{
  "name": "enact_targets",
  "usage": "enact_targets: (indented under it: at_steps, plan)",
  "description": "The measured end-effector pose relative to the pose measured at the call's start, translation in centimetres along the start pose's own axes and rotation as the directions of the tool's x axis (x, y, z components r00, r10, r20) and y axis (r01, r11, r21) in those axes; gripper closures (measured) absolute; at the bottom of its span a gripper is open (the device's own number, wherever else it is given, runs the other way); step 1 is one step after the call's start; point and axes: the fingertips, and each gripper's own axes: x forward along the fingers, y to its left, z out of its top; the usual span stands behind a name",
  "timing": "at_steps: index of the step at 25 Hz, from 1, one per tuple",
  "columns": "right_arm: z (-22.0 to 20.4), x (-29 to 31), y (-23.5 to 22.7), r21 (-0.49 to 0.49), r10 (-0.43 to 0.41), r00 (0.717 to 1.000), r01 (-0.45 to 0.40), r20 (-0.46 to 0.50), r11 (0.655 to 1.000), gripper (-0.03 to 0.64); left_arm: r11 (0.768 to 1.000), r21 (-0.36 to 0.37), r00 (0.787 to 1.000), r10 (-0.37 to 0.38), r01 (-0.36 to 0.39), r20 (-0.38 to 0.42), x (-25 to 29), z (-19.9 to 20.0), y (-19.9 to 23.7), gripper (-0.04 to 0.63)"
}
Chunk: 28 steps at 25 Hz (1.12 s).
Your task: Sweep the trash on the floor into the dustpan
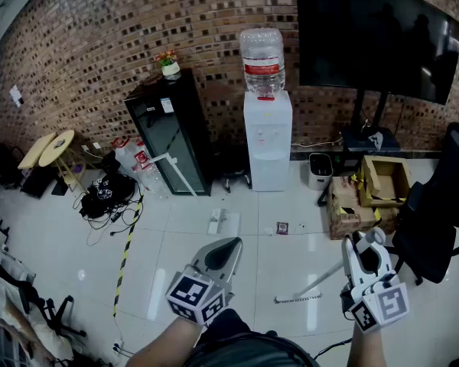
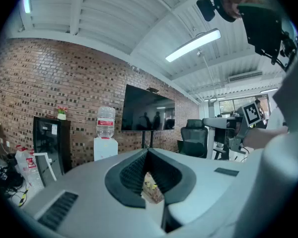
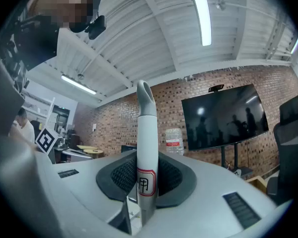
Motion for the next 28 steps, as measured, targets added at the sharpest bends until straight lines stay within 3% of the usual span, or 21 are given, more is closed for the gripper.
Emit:
enact_targets:
  at_steps: [5, 11, 23, 28]
  plan:
    - [0.3, 1.6, -3.1, -0.023, -0.023, 1.0, 0.022, -0.017, 0.999, 0.525, 0.999, -0.035, 1.0, -0.005, 0.005, 0.002, 2.8, -0.1, 0.9, 0.591]
    - [-1.3, 7.3, -5.6, -0.03, -0.034, 0.999, 0.033, -0.018, 0.999, 0.525, 0.998, -0.049, 0.999, -0.038, 0.039, 0.017, 8.0, -0.6, 5.2, 0.591]
    - [-3.0, 26.9, -9.0, -0.068, -0.111, 0.994, 0.111, -0.004, 0.992, 0.526, 0.998, -0.057, 0.999, -0.036, 0.038, 0.029, 18.7, 1.5, 26.4, 0.591]
    - [-3.9, 33.6, -12.5, -0.062, -0.213, 0.976, 0.215, 0.043, 0.975, 0.526, 0.996, -0.06, 0.998, -0.068, 0.067, -0.009, 24.0, 1.1, 32.7, 0.591]
